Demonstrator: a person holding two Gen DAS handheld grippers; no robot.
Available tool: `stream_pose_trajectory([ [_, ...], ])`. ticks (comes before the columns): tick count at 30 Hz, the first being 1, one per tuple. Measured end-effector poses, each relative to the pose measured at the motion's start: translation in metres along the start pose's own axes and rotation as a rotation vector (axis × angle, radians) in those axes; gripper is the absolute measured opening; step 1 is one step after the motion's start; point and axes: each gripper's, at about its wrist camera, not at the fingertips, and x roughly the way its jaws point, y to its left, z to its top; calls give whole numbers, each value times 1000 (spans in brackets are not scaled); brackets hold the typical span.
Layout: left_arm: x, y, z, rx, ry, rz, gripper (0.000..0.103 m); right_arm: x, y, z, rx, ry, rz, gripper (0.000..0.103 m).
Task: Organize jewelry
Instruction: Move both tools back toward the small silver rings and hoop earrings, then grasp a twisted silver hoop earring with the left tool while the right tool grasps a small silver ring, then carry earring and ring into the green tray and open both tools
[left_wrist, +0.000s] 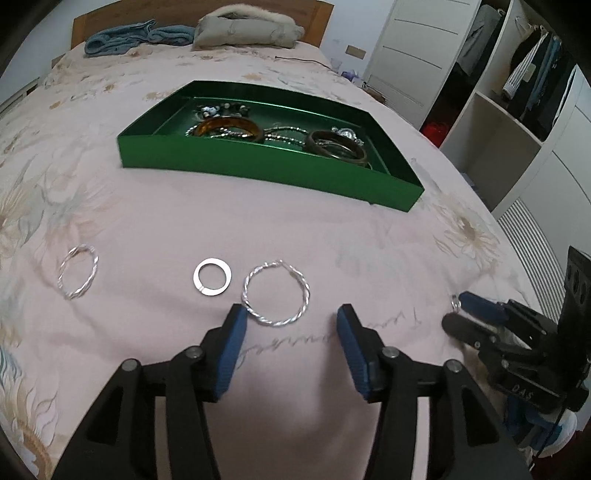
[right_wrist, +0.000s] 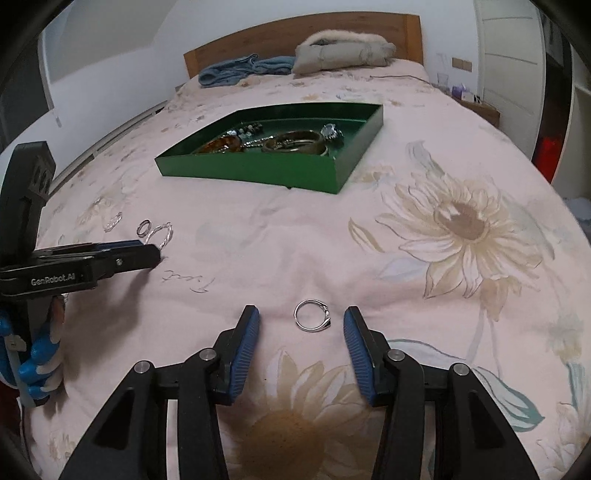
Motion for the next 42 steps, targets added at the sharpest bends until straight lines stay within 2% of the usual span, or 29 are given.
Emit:
stream_pose_trajectory([
  [4,13,-8,6,3,8,31,52,2,-3,0,3,7,11,45],
  [7,21,-12,11,-2,13,56,52,5,-7,0,17,18,10,39],
  [9,26,-14,14,-8,19,72,50,6,-8,0,18,19,-7,21],
  [11,29,-17,15,2,18,88,37,6,-11,-2,20,20,-5,20],
  [13,28,-20,15,17,14,86,32,4,-10,-3,9,13,-8,19],
  [14,26,-20,14,22,10,85,21,3,-9,-3,5,9,-9,19],
  [15,25,-21,14,26,9,75,6,0,-9,-3,4,-2,-7,19],
  [16,23,-20,15,22,16,54,3,-4,-9,-3,6,-15,-2,19],
  [23,0,-16,20,35,-43,-2,3,-26,-7,7,-2,-74,-25,19],
  [30,-31,-10,36,40,-115,-31,3,-34,2,35,-15,-117,-33,19],
  [37,-36,14,97,11,-165,41,3,-16,12,105,-6,-168,-9,19],
  [42,-8,34,134,-18,-123,115,3,32,17,148,13,-123,2,19],
])
